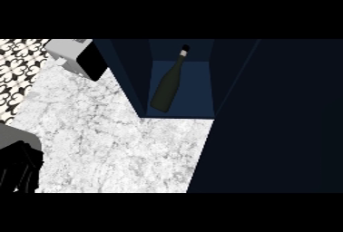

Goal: Pick up the wine, place it into the cabinet and close the cabinet

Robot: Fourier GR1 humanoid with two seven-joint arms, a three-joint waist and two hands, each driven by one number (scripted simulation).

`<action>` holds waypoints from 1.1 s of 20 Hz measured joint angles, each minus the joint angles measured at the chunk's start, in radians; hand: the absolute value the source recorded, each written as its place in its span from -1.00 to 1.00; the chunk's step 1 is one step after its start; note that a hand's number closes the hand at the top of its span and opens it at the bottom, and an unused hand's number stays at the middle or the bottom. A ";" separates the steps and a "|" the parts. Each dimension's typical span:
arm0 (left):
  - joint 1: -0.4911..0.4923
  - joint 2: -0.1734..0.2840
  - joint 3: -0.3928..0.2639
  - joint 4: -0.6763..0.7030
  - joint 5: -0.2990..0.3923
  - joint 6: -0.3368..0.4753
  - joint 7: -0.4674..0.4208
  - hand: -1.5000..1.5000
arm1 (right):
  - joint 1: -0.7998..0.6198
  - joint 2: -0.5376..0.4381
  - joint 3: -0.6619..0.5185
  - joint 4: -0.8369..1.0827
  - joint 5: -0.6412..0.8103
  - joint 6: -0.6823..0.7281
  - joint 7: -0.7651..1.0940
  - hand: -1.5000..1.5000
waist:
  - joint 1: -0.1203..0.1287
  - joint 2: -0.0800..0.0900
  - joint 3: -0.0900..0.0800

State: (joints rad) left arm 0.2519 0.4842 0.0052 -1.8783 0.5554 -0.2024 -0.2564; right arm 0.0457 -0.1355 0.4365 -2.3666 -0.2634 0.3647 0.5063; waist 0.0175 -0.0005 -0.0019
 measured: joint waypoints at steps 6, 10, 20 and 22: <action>0.004 0.003 0.028 0.018 0.012 -0.037 -0.002 1.00 | -0.258 0.083 0.077 0.098 -0.035 -0.146 0.088 1.00 | 0.006 0.001 0.000; 0.019 -0.015 0.030 0.014 -0.007 -0.052 -0.007 1.00 | -0.443 0.114 0.140 0.200 -0.047 -0.324 0.078 1.00 | 0.003 0.000 0.001; 0.009 -0.031 0.087 0.033 -0.002 -0.104 0.011 1.00 | -0.813 0.133 0.095 0.515 -0.204 -0.543 -0.027 1.00 | 0.002 0.001 0.001; 0.018 -0.047 0.086 0.030 -0.020 -0.110 0.004 1.00 | -0.838 0.134 0.093 0.566 -0.226 -0.567 -0.065 1.00 | 0.001 0.001 0.001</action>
State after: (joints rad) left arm 0.2701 0.4372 0.0912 -1.8484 0.5352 -0.3120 -0.2526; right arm -0.7921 -0.0013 0.5297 -1.8008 -0.4892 -0.2022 0.4410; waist 0.0181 0.0004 -0.0006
